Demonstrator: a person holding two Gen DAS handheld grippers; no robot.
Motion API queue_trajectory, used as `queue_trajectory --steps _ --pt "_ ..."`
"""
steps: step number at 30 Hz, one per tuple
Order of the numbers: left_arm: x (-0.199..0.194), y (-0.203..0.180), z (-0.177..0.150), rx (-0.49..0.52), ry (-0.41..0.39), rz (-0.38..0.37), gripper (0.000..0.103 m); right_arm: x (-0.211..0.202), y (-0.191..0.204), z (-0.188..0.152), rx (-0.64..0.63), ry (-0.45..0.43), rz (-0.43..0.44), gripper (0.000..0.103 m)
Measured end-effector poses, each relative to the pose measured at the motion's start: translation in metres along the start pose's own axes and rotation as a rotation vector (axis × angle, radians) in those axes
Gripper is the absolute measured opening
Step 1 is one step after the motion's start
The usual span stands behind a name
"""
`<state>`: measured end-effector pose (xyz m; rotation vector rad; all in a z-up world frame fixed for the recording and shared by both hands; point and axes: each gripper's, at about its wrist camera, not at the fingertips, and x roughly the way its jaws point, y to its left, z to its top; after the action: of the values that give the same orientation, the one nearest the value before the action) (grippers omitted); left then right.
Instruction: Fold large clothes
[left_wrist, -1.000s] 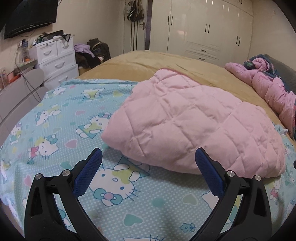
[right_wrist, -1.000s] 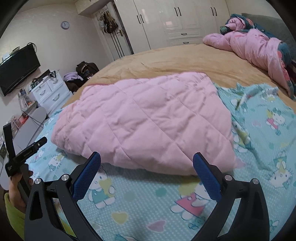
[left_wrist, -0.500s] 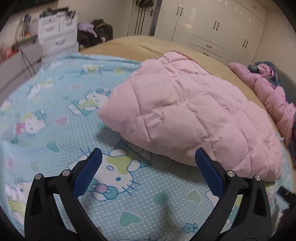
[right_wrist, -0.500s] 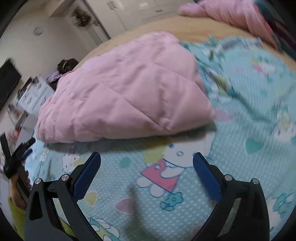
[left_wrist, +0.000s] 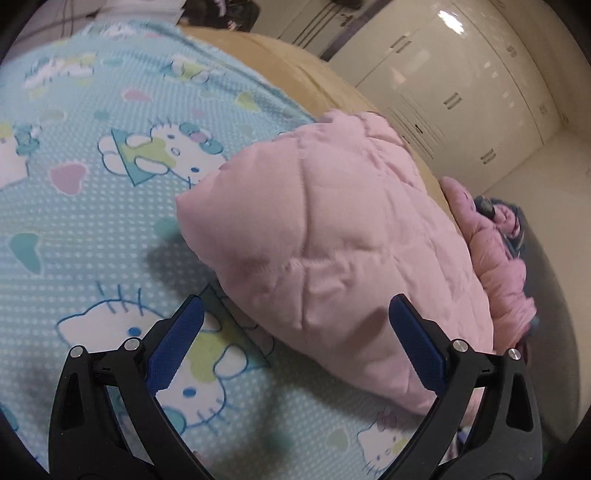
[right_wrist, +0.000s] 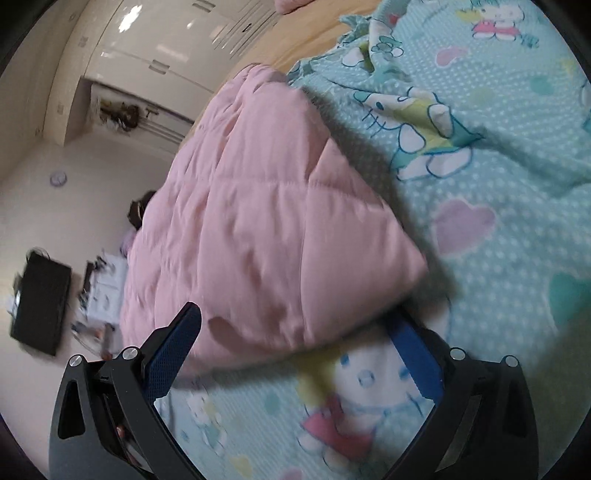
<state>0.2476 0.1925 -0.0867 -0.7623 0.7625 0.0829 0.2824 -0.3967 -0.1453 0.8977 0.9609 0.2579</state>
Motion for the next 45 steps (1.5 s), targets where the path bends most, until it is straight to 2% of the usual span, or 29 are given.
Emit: queue_trajectory --steps 6,13,18,21,25,26,27,29,33,36,40,45 --pt "0.027 0.014 0.016 -0.136 0.013 -0.085 0.094 0.016 -0.003 0.023 0.096 -0.008 0.039 0.099" --pt "0.050 0.011 0.035 -0.189 0.017 -0.094 0.095 0.030 -0.001 0.040 0.154 -0.042 0.056 0.099" --pt "0.064 0.012 0.044 -0.278 0.014 -0.093 0.095 0.046 0.014 0.048 0.114 -0.065 0.045 0.099" --pt "0.071 0.008 0.050 -0.297 -0.007 -0.079 0.095 0.045 0.017 0.045 0.091 -0.084 0.040 0.099" --pt "0.074 0.001 0.050 -0.266 -0.042 -0.073 0.093 0.047 0.027 0.043 0.056 -0.106 0.030 0.094" --pt "0.073 -0.001 0.050 -0.256 -0.050 -0.081 0.086 0.048 0.029 0.042 0.049 -0.107 0.036 0.086" --pt "0.074 -0.003 0.050 -0.242 -0.055 -0.104 0.073 0.049 0.031 0.042 0.041 -0.105 0.045 0.081" --pt "0.073 -0.008 0.052 -0.223 -0.061 -0.142 0.060 0.052 0.034 0.044 0.020 -0.106 0.054 0.071" --pt "0.065 -0.026 0.056 -0.131 -0.107 -0.145 0.045 0.053 0.056 0.049 -0.059 -0.120 0.063 0.051" --pt "0.052 -0.038 0.060 -0.070 -0.144 -0.161 0.037 0.043 0.081 0.053 -0.182 -0.142 0.043 0.043" --pt "0.027 -0.068 0.061 0.031 -0.198 -0.173 0.035 0.027 0.125 0.052 -0.361 -0.190 0.037 0.038" --pt "-0.001 -0.098 0.057 0.164 -0.247 -0.170 0.033 0.004 0.186 0.036 -0.637 -0.267 0.026 0.031"
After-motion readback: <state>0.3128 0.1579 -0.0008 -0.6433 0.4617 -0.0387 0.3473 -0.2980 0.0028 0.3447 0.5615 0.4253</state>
